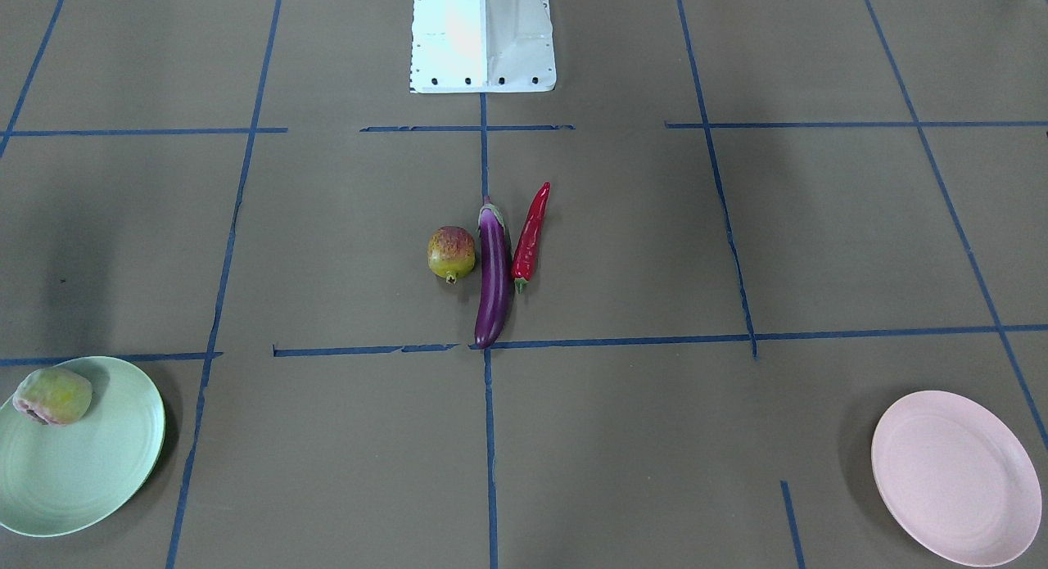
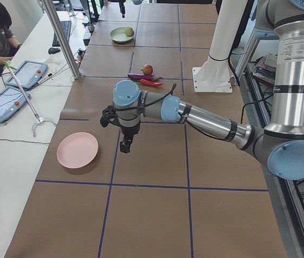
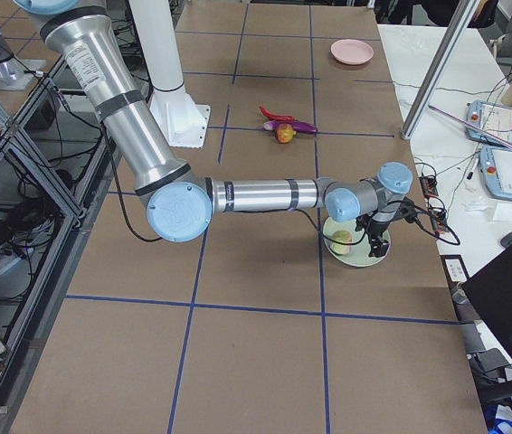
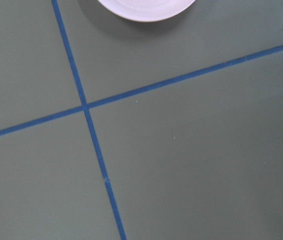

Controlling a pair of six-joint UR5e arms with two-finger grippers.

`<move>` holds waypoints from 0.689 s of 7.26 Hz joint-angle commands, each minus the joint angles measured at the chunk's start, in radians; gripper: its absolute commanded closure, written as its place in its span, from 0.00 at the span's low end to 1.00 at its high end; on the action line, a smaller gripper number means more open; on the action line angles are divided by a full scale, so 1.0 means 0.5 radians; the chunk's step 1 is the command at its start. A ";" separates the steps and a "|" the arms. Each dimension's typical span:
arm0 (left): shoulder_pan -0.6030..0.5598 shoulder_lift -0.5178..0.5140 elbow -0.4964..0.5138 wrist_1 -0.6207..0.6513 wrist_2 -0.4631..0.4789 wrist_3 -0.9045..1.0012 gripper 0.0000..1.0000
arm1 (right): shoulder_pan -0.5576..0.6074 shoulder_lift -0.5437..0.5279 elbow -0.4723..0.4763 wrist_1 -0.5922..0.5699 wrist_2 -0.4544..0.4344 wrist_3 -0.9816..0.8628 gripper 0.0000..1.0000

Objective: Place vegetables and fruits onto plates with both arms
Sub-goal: 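Open the right gripper to release the apple and withdraw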

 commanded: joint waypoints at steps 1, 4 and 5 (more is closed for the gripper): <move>0.213 -0.207 -0.024 -0.025 -0.099 -0.344 0.00 | 0.248 -0.348 0.271 -0.068 0.065 -0.111 0.00; 0.787 -0.513 -0.095 -0.052 -0.071 -0.885 0.00 | 0.283 -0.797 0.619 -0.080 0.075 -0.084 0.00; 0.980 -0.654 -0.071 -0.052 -0.068 -1.213 0.00 | 0.280 -0.813 0.626 -0.074 0.075 -0.084 0.00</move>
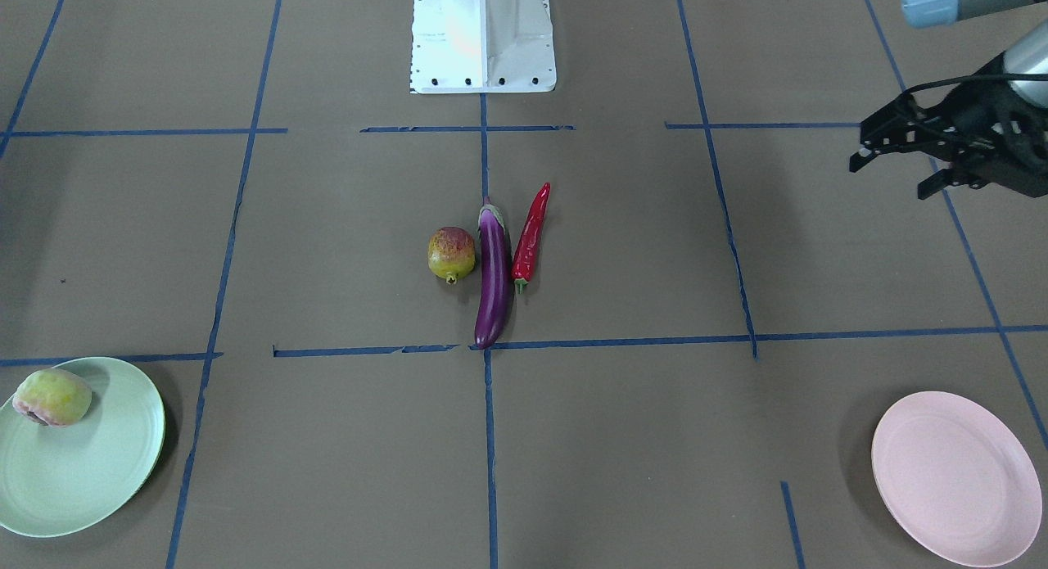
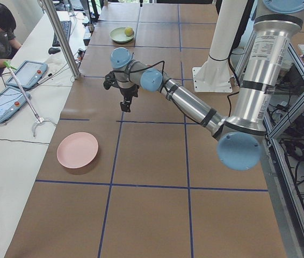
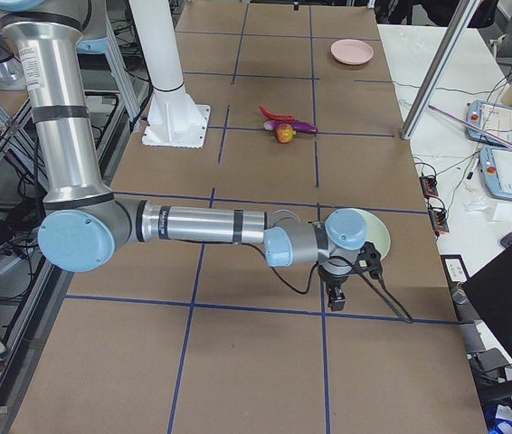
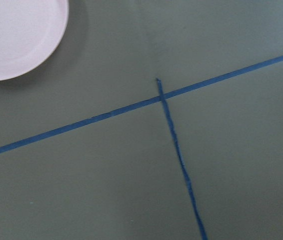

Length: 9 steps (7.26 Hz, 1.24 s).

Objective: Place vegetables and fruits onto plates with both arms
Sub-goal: 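Reach the left gripper to the purple eggplant and close on it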

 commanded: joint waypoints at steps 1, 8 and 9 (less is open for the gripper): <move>0.420 -0.326 0.029 -0.002 0.172 -0.704 0.00 | 0.003 -0.060 0.045 0.006 0.000 0.005 0.00; 1.292 -1.195 1.078 -0.606 1.213 -2.072 0.07 | 0.003 -0.054 0.051 0.021 0.003 0.005 0.00; 1.357 -1.180 1.082 -0.606 1.260 -2.070 0.09 | 0.003 -0.054 0.051 0.021 0.003 0.005 0.00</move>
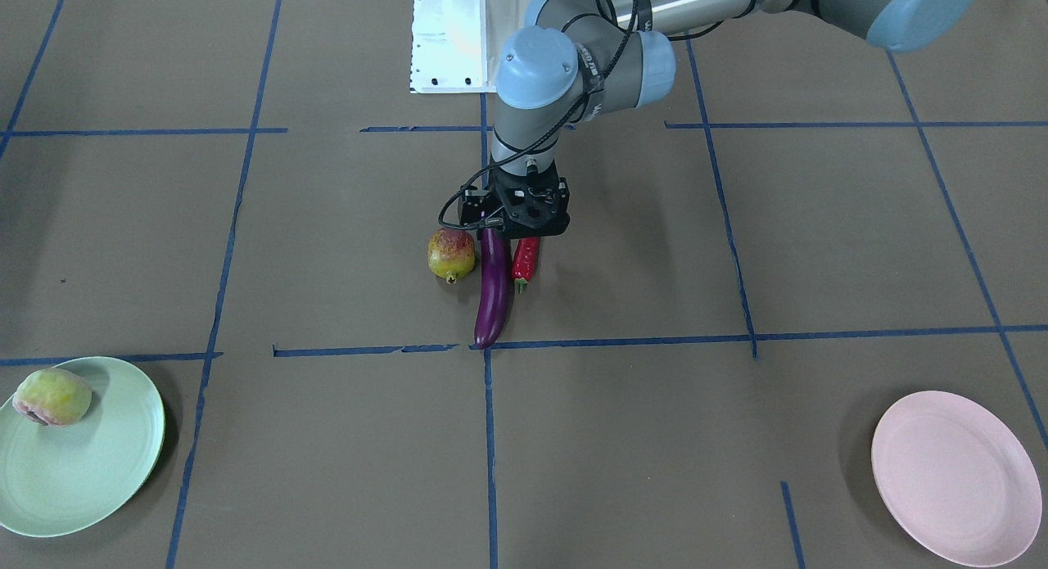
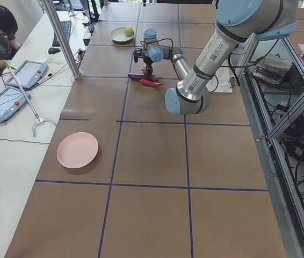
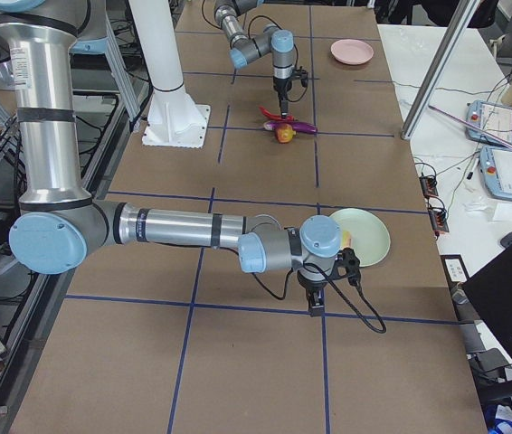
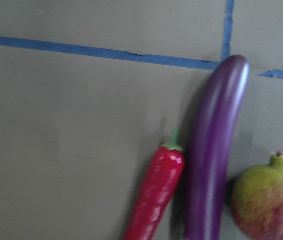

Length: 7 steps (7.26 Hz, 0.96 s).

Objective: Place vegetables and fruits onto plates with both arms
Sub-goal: 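Reach the left gripper to the purple eggplant and close on it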

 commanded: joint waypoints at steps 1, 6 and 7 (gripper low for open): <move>0.105 -0.023 0.078 -0.051 0.069 -0.025 0.13 | 0.000 0.003 0.000 0.000 -0.003 0.000 0.00; 0.146 0.001 0.090 -0.051 0.066 -0.004 0.48 | 0.000 -0.003 0.000 0.003 -0.003 0.000 0.00; 0.139 0.001 0.069 -0.033 0.063 -0.007 0.82 | 0.000 -0.003 -0.003 0.003 -0.006 0.000 0.00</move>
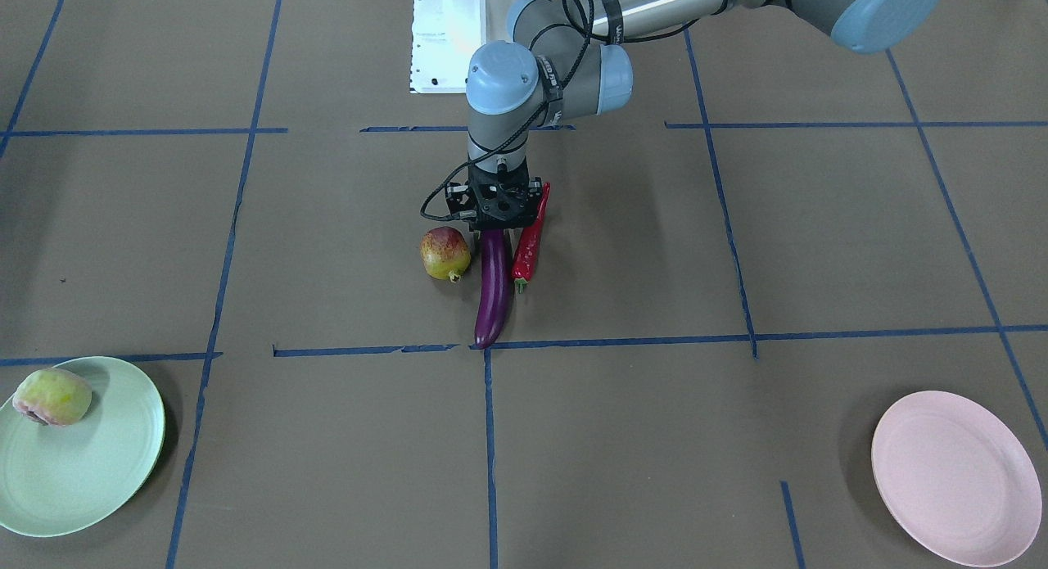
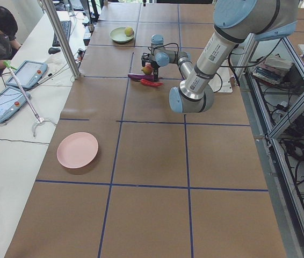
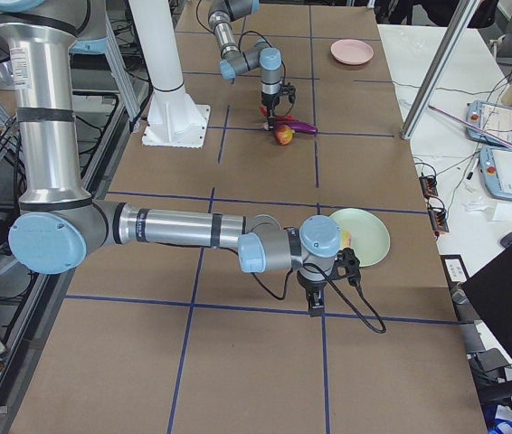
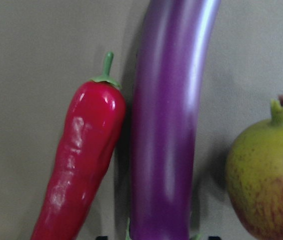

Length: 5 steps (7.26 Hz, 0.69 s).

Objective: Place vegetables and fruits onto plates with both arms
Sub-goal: 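Lift the eggplant with the left gripper and carry it to the pink plate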

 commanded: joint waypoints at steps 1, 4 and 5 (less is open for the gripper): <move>-0.035 0.002 -0.064 0.018 -0.008 -0.006 0.95 | 0.000 -0.004 -0.003 0.000 -0.002 0.000 0.00; -0.271 0.301 -0.664 0.100 -0.005 -0.260 0.98 | 0.000 -0.004 -0.003 0.000 -0.002 -0.003 0.00; -0.442 0.436 -0.788 0.113 -0.012 -0.257 0.98 | 0.000 -0.004 -0.006 0.000 -0.002 -0.003 0.00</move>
